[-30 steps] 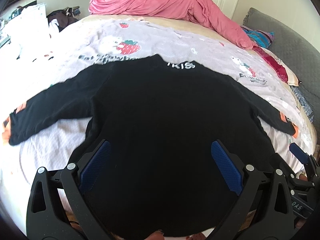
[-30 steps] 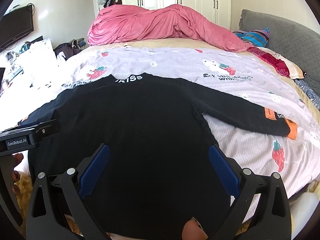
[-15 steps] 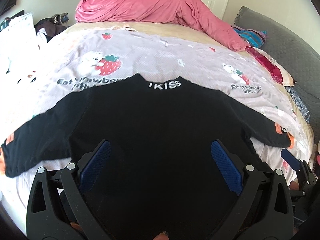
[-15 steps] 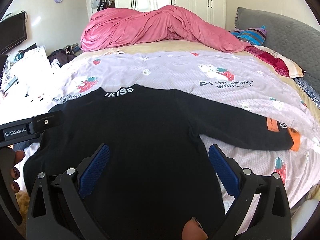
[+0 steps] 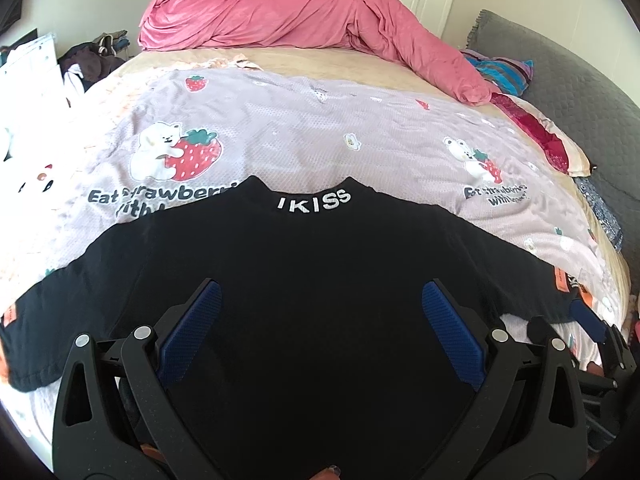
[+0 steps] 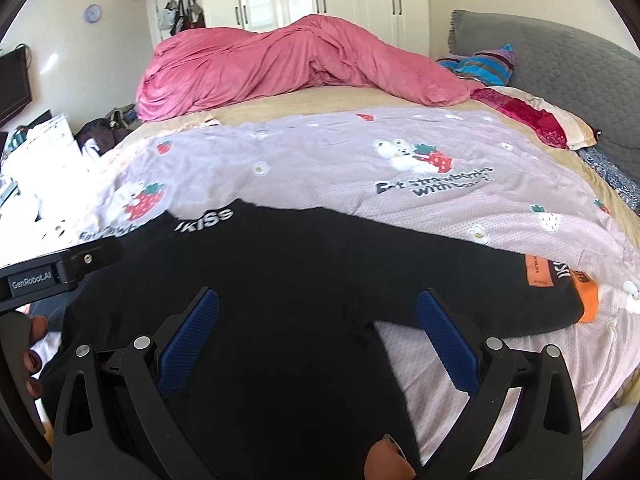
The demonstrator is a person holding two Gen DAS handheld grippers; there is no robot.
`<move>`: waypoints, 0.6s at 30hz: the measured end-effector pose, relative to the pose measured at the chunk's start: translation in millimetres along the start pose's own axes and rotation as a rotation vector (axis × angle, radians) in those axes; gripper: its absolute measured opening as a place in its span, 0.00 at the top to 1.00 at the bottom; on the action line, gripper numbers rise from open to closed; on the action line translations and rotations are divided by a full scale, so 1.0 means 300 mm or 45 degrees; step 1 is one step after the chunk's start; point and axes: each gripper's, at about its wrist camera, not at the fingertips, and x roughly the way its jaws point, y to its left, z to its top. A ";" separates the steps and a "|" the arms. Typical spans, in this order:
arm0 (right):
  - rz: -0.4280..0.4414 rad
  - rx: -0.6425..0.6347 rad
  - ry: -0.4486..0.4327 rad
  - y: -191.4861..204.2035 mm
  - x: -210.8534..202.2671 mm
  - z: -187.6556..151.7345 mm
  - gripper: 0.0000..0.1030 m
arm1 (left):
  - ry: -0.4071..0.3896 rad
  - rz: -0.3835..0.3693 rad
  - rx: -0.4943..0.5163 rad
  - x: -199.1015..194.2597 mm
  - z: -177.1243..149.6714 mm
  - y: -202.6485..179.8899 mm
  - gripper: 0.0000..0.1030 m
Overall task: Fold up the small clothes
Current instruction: 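Move the right tool toward the orange-cuffed sleeve end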
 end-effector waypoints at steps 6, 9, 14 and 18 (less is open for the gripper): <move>-0.058 0.074 0.005 -0.078 0.064 0.034 0.04 | -0.004 -0.004 0.016 0.075 0.052 -0.028 0.08; -0.086 0.113 0.000 -0.126 0.082 0.048 0.04 | 0.000 -0.017 0.026 0.114 0.070 -0.041 0.08; -0.142 0.184 -0.014 -0.219 0.102 0.062 0.04 | 0.018 -0.046 0.027 0.174 0.079 -0.053 0.08; -0.201 0.255 -0.027 -0.305 0.108 0.068 0.04 | 0.049 -0.061 0.044 0.224 0.076 -0.066 0.08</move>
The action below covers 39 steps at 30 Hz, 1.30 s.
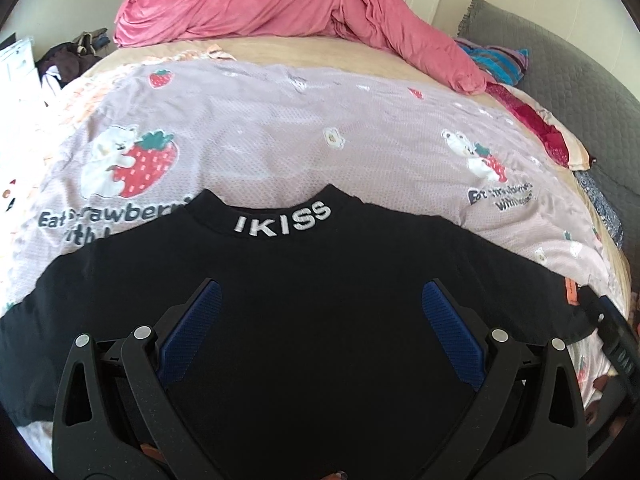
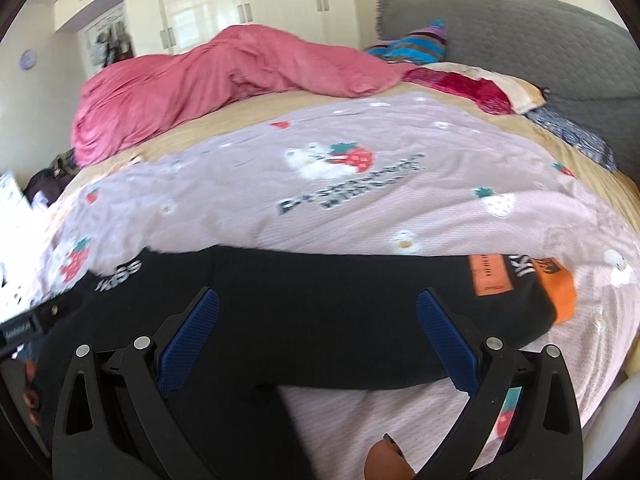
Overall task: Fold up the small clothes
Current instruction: 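Move the right tool toward the orange-cuffed sleeve end, then grasp the orange cuff with the right tool and lift it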
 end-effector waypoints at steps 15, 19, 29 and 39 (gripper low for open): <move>-0.202 0.260 0.027 -0.276 0.054 -0.014 0.04 | 0.025 -0.099 0.148 0.082 -0.045 -0.110 0.08; -0.263 0.357 0.067 -0.350 0.074 -0.043 0.04 | 0.073 -0.104 0.170 0.123 -0.070 -0.123 0.08; -0.330 0.588 0.150 -0.506 0.157 -0.126 0.04 | 0.105 -0.077 0.179 0.162 -0.100 -0.118 0.08; -0.255 0.701 0.102 -0.588 0.238 -0.090 0.04 | 0.067 -0.043 0.071 0.136 -0.058 -0.010 0.08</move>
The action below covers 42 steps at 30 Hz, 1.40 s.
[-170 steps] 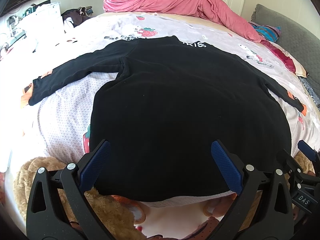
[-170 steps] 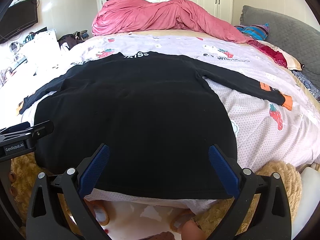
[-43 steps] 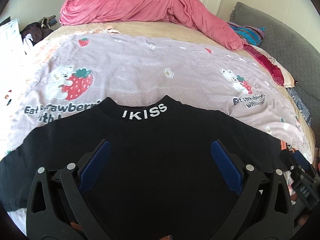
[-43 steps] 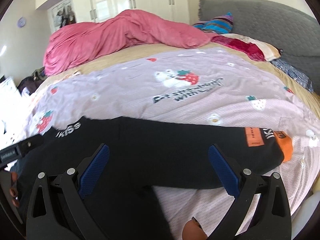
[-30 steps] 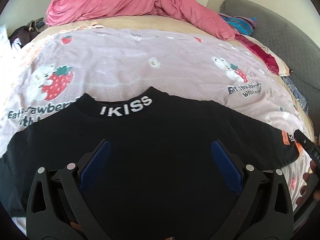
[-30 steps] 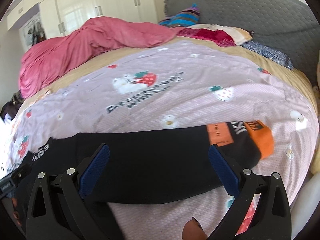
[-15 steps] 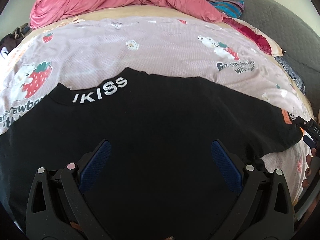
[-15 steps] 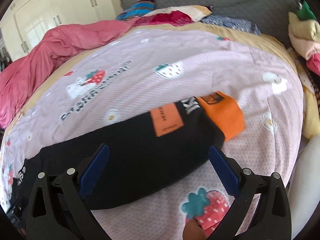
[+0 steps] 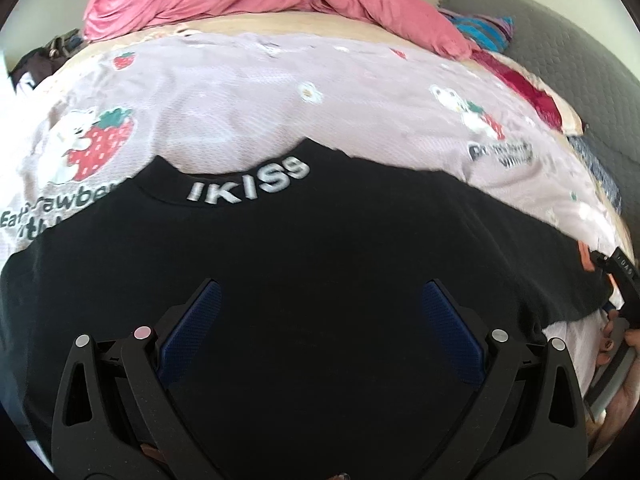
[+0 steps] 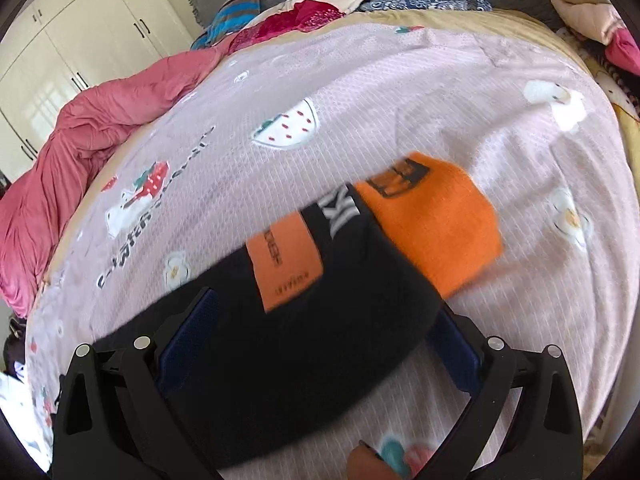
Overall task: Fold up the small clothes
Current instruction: 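Grasp the orange cuff with the right tool and lift it, then fold the sleeve across the shirt body and open the right tool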
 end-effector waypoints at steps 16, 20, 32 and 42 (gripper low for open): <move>0.488 -0.183 -0.086 0.165 -0.129 -0.024 0.87 | -0.025 -0.020 -0.168 -0.088 -0.005 0.152 0.08; 0.599 -0.316 -0.087 0.276 -0.194 -0.072 0.87 | -0.020 -0.053 -0.222 -0.113 -0.015 0.194 0.08; 0.802 -0.707 -0.078 0.624 -0.355 -0.258 0.88 | -0.083 -0.134 -0.350 -0.210 -0.011 0.316 0.08; 0.863 -0.979 0.019 0.818 -0.369 -0.469 0.85 | -0.106 -0.180 -0.460 -0.248 -0.009 0.417 0.08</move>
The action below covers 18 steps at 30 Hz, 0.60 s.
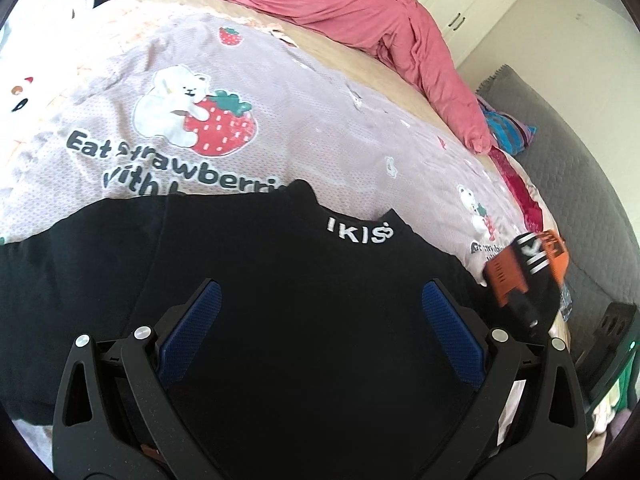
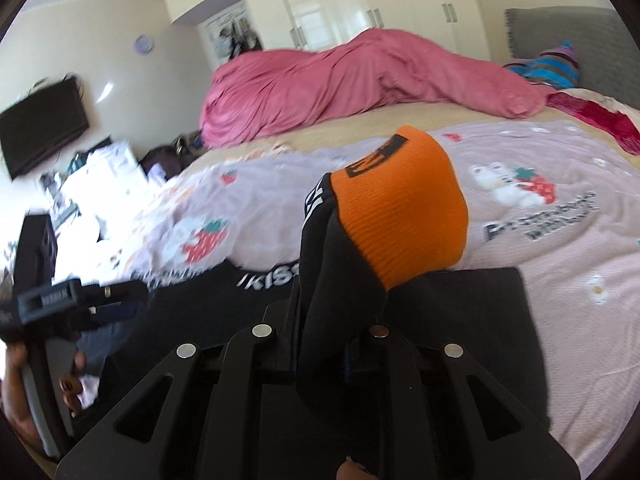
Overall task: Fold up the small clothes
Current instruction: 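Fold the sleeve across the shirt body and open the right tool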
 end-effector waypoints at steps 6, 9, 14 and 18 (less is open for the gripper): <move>0.051 -0.102 0.103 0.095 0.075 -0.073 0.80 | 0.023 -0.008 -0.039 0.015 -0.001 0.031 0.08; 0.085 -0.142 0.148 0.134 0.097 -0.107 0.73 | 0.045 -0.013 -0.044 0.027 -0.009 0.035 0.08; 0.162 -0.173 0.175 0.168 0.085 -0.133 0.51 | 0.087 -0.018 -0.054 0.058 -0.029 0.037 0.08; 0.225 -0.120 0.162 0.148 0.042 -0.119 0.42 | 0.135 -0.055 -0.061 0.089 -0.050 0.033 0.08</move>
